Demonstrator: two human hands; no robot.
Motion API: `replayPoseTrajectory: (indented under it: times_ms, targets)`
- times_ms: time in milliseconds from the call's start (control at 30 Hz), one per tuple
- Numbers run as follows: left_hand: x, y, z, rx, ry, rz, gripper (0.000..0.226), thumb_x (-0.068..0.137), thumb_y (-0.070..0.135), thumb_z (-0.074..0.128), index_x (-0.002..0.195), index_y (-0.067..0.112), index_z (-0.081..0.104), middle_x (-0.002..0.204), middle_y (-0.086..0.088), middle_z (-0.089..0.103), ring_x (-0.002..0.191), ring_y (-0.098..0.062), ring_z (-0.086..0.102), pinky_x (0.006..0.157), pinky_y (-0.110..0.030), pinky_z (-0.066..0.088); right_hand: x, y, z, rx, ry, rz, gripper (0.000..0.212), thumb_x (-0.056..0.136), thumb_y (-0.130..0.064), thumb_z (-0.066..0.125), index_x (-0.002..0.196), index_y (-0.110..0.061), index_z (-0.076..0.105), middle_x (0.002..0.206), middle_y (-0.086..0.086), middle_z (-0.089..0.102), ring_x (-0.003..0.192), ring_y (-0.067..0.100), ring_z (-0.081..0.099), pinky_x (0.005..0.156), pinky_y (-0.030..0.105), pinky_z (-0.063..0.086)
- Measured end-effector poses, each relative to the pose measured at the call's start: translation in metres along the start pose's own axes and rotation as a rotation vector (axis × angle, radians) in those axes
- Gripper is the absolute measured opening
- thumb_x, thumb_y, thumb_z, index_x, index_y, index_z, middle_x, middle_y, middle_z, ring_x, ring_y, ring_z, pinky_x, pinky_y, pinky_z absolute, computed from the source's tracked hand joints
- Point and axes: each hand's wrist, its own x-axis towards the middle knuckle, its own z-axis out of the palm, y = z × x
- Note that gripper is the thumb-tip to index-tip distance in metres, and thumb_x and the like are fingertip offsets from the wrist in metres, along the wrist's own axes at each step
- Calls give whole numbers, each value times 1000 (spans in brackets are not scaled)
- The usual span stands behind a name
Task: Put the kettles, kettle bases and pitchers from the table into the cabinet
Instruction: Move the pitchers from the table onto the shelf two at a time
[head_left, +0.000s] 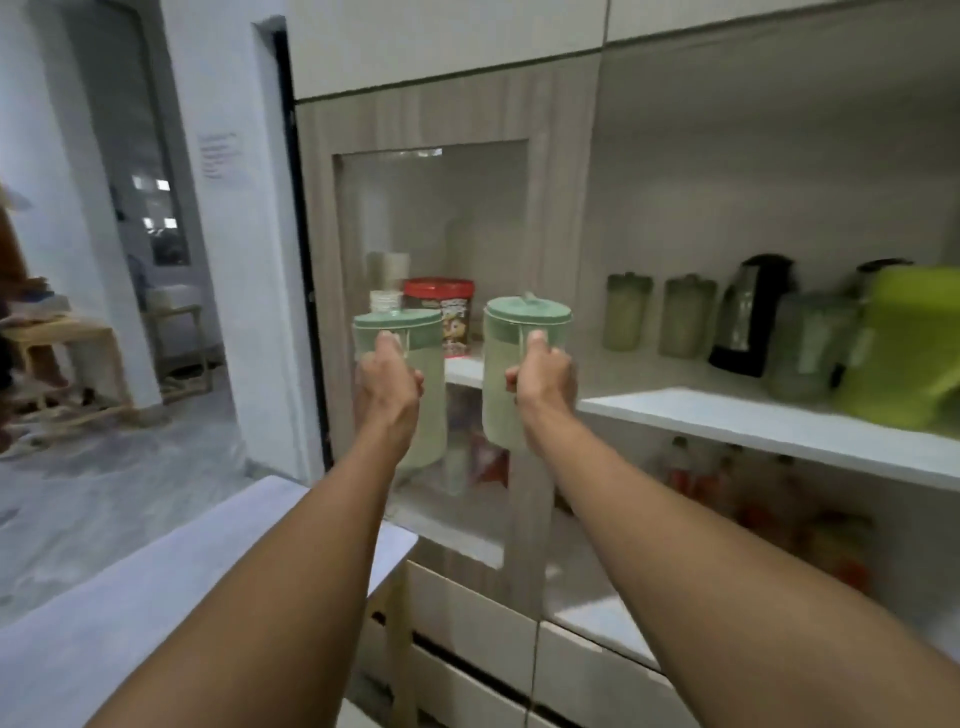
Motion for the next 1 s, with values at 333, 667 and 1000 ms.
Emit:
replayPoseTrajectory:
  times_ms: [333, 667, 1000]
  targets:
    - [-36, -14, 237, -83, -445, 45, 41, 103, 35, 29, 84, 14, 58, 81, -10, 60, 75, -21, 52, 69, -37, 40, 150, 8, -161, -6, 283, -19, 31, 101, -40, 36, 100, -14, 53, 95, 13, 70, 75, 22, 60, 69, 37, 45]
    - [32, -72, 383, -32, -401, -66, 47, 101, 40, 32, 112, 5, 61, 98, -17, 65, 86, -29, 59, 81, -42, 48, 319, 57, -183, -120, 274, 54, 43, 102, -42, 33, 109, -6, 55, 88, 14, 69, 77, 28, 62, 79, 41, 51]
    - [112, -99, 465, 38, -468, -115, 58, 88, 44, 31, 110, 2, 64, 109, -27, 68, 99, -42, 66, 89, -51, 52, 420, 76, -155, -202, 274, 114, 39, 100, -32, 35, 106, -4, 61, 117, 22, 66, 104, 37, 64, 91, 45, 52]
